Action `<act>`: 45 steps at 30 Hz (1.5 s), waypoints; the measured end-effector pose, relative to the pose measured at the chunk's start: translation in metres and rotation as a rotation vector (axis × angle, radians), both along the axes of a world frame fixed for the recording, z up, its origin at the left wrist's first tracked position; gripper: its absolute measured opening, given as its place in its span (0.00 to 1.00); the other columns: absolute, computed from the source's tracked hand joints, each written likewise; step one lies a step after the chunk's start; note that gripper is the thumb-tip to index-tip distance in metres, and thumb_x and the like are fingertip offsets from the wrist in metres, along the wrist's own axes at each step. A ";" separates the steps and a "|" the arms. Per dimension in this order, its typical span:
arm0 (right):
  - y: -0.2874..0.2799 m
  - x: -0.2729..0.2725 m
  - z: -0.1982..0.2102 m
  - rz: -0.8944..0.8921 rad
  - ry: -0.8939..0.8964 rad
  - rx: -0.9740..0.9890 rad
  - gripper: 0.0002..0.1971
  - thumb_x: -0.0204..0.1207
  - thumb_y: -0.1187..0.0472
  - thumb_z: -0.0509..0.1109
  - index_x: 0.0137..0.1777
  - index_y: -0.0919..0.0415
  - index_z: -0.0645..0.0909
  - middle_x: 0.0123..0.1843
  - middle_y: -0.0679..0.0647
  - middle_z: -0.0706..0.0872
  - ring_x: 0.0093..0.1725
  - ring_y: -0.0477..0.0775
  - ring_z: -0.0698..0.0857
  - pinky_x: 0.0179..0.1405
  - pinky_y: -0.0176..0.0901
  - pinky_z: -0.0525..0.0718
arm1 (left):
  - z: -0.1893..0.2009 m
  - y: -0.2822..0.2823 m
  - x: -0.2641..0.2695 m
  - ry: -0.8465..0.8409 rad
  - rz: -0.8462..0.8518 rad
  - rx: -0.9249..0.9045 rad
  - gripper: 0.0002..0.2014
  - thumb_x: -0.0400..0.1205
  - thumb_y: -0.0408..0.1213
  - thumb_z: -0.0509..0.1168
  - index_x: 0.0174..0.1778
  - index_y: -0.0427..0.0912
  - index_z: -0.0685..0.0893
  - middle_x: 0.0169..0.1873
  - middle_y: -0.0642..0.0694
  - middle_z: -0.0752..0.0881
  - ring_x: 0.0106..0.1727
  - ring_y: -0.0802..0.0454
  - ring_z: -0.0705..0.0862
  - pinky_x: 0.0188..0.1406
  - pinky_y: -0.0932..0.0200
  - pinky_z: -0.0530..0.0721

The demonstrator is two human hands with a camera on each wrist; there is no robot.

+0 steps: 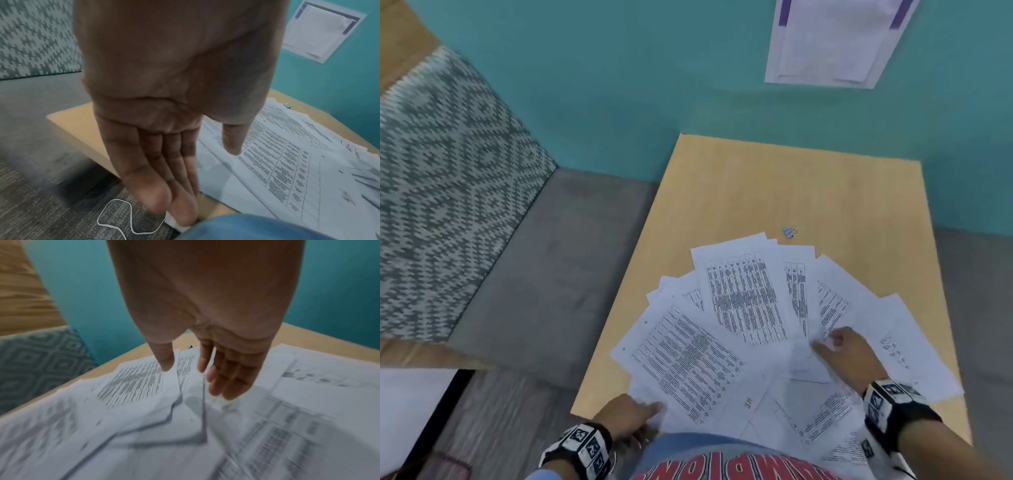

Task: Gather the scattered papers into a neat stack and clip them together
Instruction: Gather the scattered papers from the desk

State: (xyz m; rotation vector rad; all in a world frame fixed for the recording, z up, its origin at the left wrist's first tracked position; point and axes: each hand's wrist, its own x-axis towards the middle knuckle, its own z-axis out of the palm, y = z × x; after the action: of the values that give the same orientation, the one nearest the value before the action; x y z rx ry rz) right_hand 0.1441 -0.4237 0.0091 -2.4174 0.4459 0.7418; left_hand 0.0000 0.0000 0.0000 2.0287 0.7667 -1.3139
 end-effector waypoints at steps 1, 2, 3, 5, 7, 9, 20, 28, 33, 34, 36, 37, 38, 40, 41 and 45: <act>0.004 0.014 -0.009 -0.071 -0.020 -0.009 0.39 0.76 0.42 0.79 0.77 0.68 0.74 0.75 0.64 0.79 0.73 0.65 0.81 0.71 0.54 0.79 | -0.009 0.003 0.003 -0.020 0.071 -0.009 0.30 0.82 0.69 0.69 0.32 0.42 0.84 0.31 0.42 0.92 0.28 0.47 0.85 0.33 0.59 0.81; 0.008 0.024 -0.012 -0.137 0.000 -0.023 0.47 0.72 0.39 0.81 0.81 0.70 0.70 0.79 0.66 0.75 0.76 0.67 0.79 0.74 0.57 0.77 | -0.012 0.005 0.007 -0.023 0.115 0.027 0.31 0.81 0.69 0.70 0.35 0.40 0.86 0.32 0.41 0.93 0.29 0.45 0.87 0.32 0.59 0.83; 0.014 0.035 -0.014 -0.186 0.022 -0.038 0.53 0.69 0.36 0.82 0.83 0.71 0.66 0.81 0.67 0.72 0.78 0.69 0.77 0.75 0.61 0.77 | -0.013 0.007 0.011 -0.042 0.122 0.061 0.32 0.81 0.69 0.70 0.36 0.39 0.86 0.32 0.42 0.92 0.30 0.44 0.87 0.33 0.59 0.83; 0.026 0.048 -0.021 -0.205 0.038 -0.114 0.58 0.62 0.32 0.84 0.80 0.71 0.65 0.78 0.69 0.73 0.76 0.73 0.78 0.71 0.65 0.81 | -0.007 0.007 0.018 -0.049 0.059 0.145 0.33 0.80 0.73 0.67 0.35 0.41 0.83 0.32 0.44 0.89 0.31 0.45 0.86 0.36 0.57 0.82; 0.038 0.051 -0.029 -0.159 0.033 -0.215 0.59 0.57 0.27 0.83 0.75 0.72 0.68 0.72 0.70 0.76 0.71 0.73 0.81 0.65 0.65 0.85 | -0.007 0.008 0.020 0.024 -0.138 0.235 0.36 0.79 0.79 0.60 0.34 0.44 0.82 0.34 0.46 0.88 0.34 0.46 0.86 0.41 0.55 0.82; 0.049 0.053 -0.033 -0.105 0.027 -0.269 0.61 0.54 0.24 0.82 0.74 0.70 0.69 0.69 0.69 0.78 0.69 0.72 0.82 0.62 0.66 0.87 | -0.012 0.009 0.020 0.115 -0.179 0.199 0.39 0.78 0.82 0.56 0.40 0.44 0.86 0.43 0.44 0.92 0.42 0.44 0.90 0.49 0.53 0.86; 0.070 0.068 -0.045 0.020 0.002 0.002 0.46 0.73 0.55 0.84 0.83 0.70 0.62 0.74 0.68 0.80 0.72 0.68 0.82 0.67 0.57 0.83 | -0.011 -0.013 0.051 0.165 0.589 -0.119 0.36 0.77 0.66 0.78 0.52 0.29 0.91 0.34 0.32 0.94 0.30 0.40 0.89 0.30 0.53 0.88; 0.081 0.064 -0.045 0.224 0.046 0.170 0.29 0.79 0.61 0.78 0.79 0.59 0.75 0.65 0.59 0.88 0.62 0.62 0.88 0.51 0.44 0.79 | -0.025 -0.023 0.078 -0.210 0.433 0.046 0.28 0.76 0.61 0.81 0.25 0.43 0.81 0.24 0.33 0.87 0.25 0.41 0.86 0.28 0.52 0.88; 0.096 0.057 -0.042 0.374 0.145 0.182 0.07 0.82 0.59 0.68 0.42 0.52 0.77 0.42 0.49 0.84 0.46 0.54 0.85 0.33 0.35 0.73 | -0.030 -0.037 0.088 -0.372 0.552 0.040 0.33 0.69 0.54 0.88 0.60 0.44 0.78 0.52 0.44 0.89 0.48 0.48 0.89 0.49 0.50 0.89; 0.098 0.054 -0.041 0.379 0.160 0.189 0.09 0.83 0.60 0.66 0.39 0.53 0.75 0.40 0.48 0.83 0.43 0.52 0.84 0.32 0.35 0.72 | -0.029 -0.041 0.091 -0.389 0.581 0.009 0.36 0.69 0.51 0.89 0.64 0.43 0.77 0.55 0.42 0.88 0.51 0.48 0.88 0.53 0.50 0.88; 0.102 0.052 -0.039 0.336 0.188 0.240 0.08 0.84 0.60 0.65 0.41 0.53 0.78 0.40 0.47 0.83 0.42 0.50 0.83 0.35 0.37 0.75 | -0.027 -0.048 0.096 -0.376 0.623 -0.046 0.40 0.70 0.45 0.89 0.71 0.40 0.73 0.56 0.42 0.83 0.52 0.48 0.84 0.60 0.47 0.86; 0.104 0.051 -0.038 0.302 0.219 0.290 0.08 0.84 0.57 0.64 0.44 0.54 0.79 0.41 0.49 0.84 0.44 0.53 0.84 0.38 0.40 0.76 | -0.028 -0.050 0.097 -0.365 0.640 -0.056 0.44 0.70 0.43 0.89 0.75 0.39 0.70 0.59 0.40 0.82 0.55 0.47 0.83 0.64 0.46 0.86; 0.106 0.051 -0.034 0.264 0.253 0.345 0.11 0.83 0.52 0.63 0.44 0.57 0.79 0.42 0.52 0.84 0.46 0.57 0.83 0.43 0.42 0.76 | -0.030 -0.051 0.098 -0.366 0.660 -0.059 0.48 0.70 0.43 0.89 0.79 0.38 0.68 0.64 0.38 0.81 0.60 0.45 0.84 0.68 0.45 0.85; 0.113 0.049 -0.031 0.174 0.314 0.444 0.25 0.76 0.36 0.57 0.47 0.59 0.80 0.49 0.54 0.85 0.52 0.58 0.84 0.56 0.45 0.78 | -0.032 -0.052 0.101 -0.368 0.716 -0.058 0.56 0.68 0.43 0.91 0.85 0.38 0.62 0.71 0.36 0.79 0.68 0.40 0.84 0.75 0.41 0.85; 0.117 0.048 -0.029 0.134 0.332 0.476 0.34 0.76 0.28 0.55 0.58 0.58 0.84 0.60 0.52 0.87 0.60 0.58 0.85 0.68 0.48 0.78 | -0.034 -0.052 0.101 -0.368 0.736 -0.054 0.58 0.67 0.43 0.91 0.86 0.39 0.60 0.72 0.35 0.79 0.69 0.39 0.84 0.76 0.39 0.85; 0.128 0.034 -0.016 0.077 0.325 0.587 0.45 0.76 0.20 0.55 0.86 0.48 0.70 0.80 0.45 0.78 0.80 0.52 0.78 0.85 0.53 0.68 | -0.033 -0.058 0.104 -0.370 0.720 -0.073 0.56 0.67 0.43 0.91 0.85 0.37 0.65 0.71 0.38 0.81 0.68 0.41 0.85 0.74 0.38 0.87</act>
State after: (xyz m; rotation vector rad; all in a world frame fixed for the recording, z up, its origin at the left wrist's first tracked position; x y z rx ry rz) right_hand 0.1783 -0.2953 -0.0073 -1.7789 0.2151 1.1274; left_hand 0.1040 -0.0583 -0.0332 1.6230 1.1024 -0.5320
